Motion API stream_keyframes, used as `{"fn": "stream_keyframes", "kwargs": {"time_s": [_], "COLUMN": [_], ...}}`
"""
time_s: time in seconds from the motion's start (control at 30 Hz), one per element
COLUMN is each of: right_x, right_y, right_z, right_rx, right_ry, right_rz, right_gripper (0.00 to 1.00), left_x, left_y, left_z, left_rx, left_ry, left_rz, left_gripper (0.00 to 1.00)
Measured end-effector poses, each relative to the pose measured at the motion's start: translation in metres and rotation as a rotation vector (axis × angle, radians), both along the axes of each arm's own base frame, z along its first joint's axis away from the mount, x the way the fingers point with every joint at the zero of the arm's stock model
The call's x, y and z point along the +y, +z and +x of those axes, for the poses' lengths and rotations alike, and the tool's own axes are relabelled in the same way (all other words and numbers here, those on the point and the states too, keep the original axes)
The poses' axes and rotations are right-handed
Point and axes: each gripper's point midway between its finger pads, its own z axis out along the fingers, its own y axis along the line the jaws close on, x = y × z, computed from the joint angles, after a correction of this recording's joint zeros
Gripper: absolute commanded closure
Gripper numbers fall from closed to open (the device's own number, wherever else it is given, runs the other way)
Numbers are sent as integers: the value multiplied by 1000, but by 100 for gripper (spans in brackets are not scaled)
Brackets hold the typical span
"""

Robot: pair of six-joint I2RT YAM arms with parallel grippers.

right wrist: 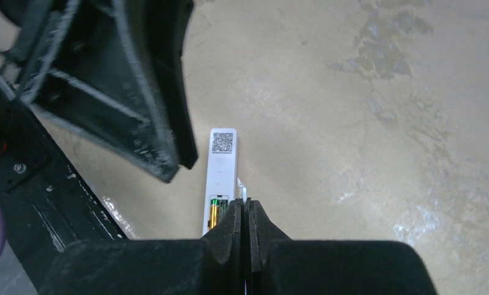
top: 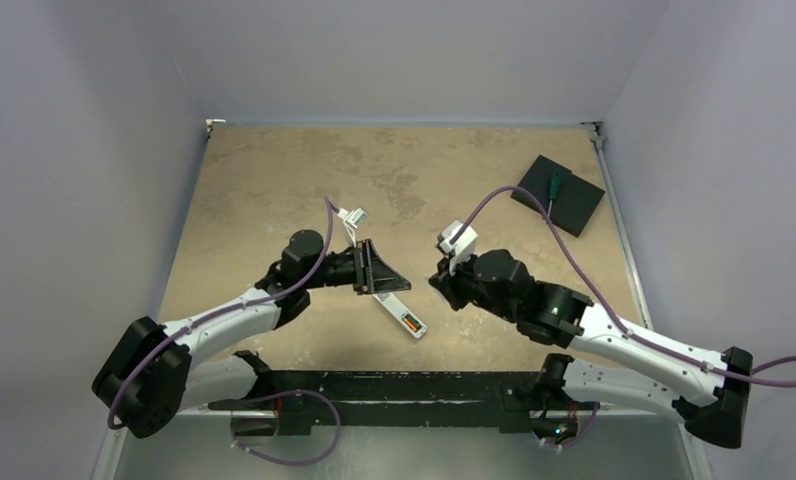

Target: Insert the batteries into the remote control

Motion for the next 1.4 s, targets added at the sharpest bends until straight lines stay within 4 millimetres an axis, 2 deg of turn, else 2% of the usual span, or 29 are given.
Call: {"fn": "stream_keyframes", "kwargs": {"time_s": [0.17,0.37,0.67,0.87,1.07,1.4], "right_x": [18,28,32,39,44,50], "right_y": [8,17,-4,6,6,16], "right_z": [-18,-20,-28,-33,-37,-39], "right_rx": [-145,-299,-509,-660,-797,-981], "right_ry": [129,211,387,476,556,593], "right_rz": [-75,-122,-270,-302,-359,-421], "right_gripper": [100,100,100,100,100,100], "left_x": [4,11,16,16,17,18], "left_y": [-6,1,10,16,17,23], "left_z": [7,11,5,0,-4,-9], "left_rx": [58,76,110,133,163,195], "left_ry": [23,42,31,15,9,-2], "left_rz": [64,82,61,43,38,19], "left_gripper": [63,63,64,65,65,65]}}
